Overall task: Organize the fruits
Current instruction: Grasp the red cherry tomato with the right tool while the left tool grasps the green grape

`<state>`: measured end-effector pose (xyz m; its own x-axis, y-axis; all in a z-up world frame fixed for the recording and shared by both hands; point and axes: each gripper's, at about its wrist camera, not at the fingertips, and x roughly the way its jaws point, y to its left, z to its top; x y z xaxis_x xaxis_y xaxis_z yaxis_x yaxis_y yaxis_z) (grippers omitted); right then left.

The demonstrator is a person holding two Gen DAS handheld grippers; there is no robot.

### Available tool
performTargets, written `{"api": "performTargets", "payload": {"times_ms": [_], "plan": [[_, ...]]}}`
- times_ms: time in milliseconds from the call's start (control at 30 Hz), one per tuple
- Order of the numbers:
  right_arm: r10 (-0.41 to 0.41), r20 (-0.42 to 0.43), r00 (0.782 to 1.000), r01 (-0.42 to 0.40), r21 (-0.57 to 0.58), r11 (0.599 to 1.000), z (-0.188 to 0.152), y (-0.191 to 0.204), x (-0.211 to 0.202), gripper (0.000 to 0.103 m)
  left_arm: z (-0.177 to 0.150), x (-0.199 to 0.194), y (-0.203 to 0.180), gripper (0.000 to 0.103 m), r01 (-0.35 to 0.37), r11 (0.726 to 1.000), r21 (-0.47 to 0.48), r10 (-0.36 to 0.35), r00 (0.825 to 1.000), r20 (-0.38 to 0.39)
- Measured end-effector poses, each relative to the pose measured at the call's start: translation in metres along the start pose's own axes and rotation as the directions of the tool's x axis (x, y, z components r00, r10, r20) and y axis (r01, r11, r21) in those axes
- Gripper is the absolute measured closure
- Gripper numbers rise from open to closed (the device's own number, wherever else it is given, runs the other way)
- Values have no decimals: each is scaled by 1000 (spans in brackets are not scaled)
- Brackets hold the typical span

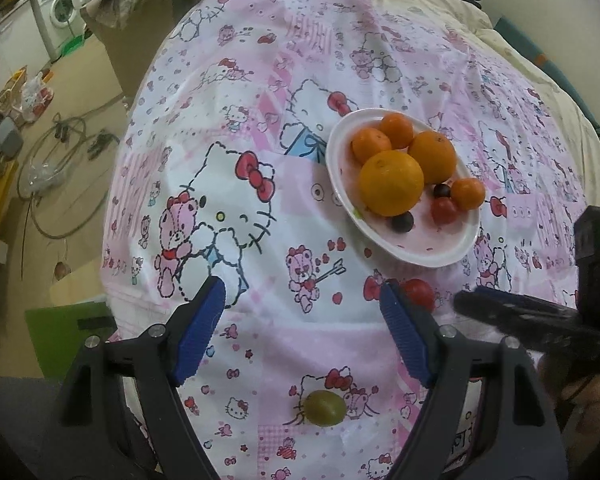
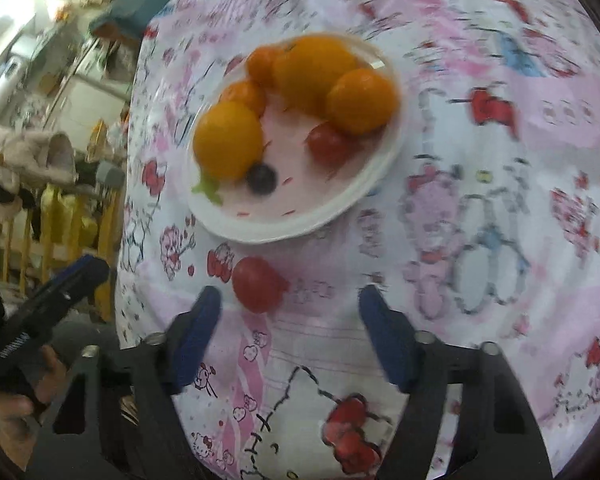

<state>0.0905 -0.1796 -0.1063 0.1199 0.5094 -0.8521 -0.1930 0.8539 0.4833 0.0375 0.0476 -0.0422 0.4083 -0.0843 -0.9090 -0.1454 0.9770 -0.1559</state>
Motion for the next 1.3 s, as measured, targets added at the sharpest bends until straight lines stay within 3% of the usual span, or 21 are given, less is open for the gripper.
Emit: {"api": "performTargets", "payload": {"times_ms": [200, 267, 300, 333, 567, 633, 700, 767, 867, 1033, 1067, 1167, 1300], "plan": [[-78, -38, 996, 73, -118, 990, 2, 23, 30, 46, -3, -2, 8, 26, -4, 1000, 3, 4, 1000, -4], [-80, -36, 996, 74, -144, 987, 1, 26, 34, 56, -10, -2, 13, 26, -4, 1000, 11, 5, 1000, -22], [-74, -39, 996, 67, -159, 985, 0, 28, 35, 69, -12, -1, 15, 26, -4, 1000, 15, 4, 1000, -31], [-54, -48, 997, 46, -160, 986, 0, 28, 36, 71, -18, 0, 16, 26, 1, 1000, 28, 0, 999, -49], [-24, -19, 1000, 22, -137, 990, -3, 24, 19, 71, -53, 6, 7, 28, 24, 989, 148, -6, 993, -122], [-11, -2, 1000, 11, -116, 993, -2, 21, 10, 71, -61, 7, -3, 28, 62, 981, 186, -35, 989, -142], [2, 17, 1000, 0, -103, 995, -2, 18, 1, 71, -71, 11, -19, 28, 65, 956, 286, -19, 987, -161], [11, 29, 1000, -8, -101, 995, -2, 18, -5, 71, -81, 19, -31, 35, 53, 927, 371, 20, 981, -191], [29, 54, 998, -23, -96, 995, -1, 18, -14, 71, -86, 31, -33, 60, 43, 921, 387, 50, 973, -227], [39, 101, 994, -29, -103, 994, 4, 22, -24, 71, -84, 32, -43, 63, 24, 897, 441, 67, 980, -189], [43, 105, 993, -32, -101, 994, 4, 22, -26, 71, -85, 32, -45, 75, 28, 893, 450, 66, 980, -190], [54, 119, 991, -43, -98, 994, 6, 21, -32, 71, -87, 28, -50, 78, 29, 885, 465, 67, 980, -187], [63, 147, 987, -50, -93, 994, 7, 19, -44, 71, -80, 11, -49, 78, 39, 902, 431, 36, 985, -167]]}}
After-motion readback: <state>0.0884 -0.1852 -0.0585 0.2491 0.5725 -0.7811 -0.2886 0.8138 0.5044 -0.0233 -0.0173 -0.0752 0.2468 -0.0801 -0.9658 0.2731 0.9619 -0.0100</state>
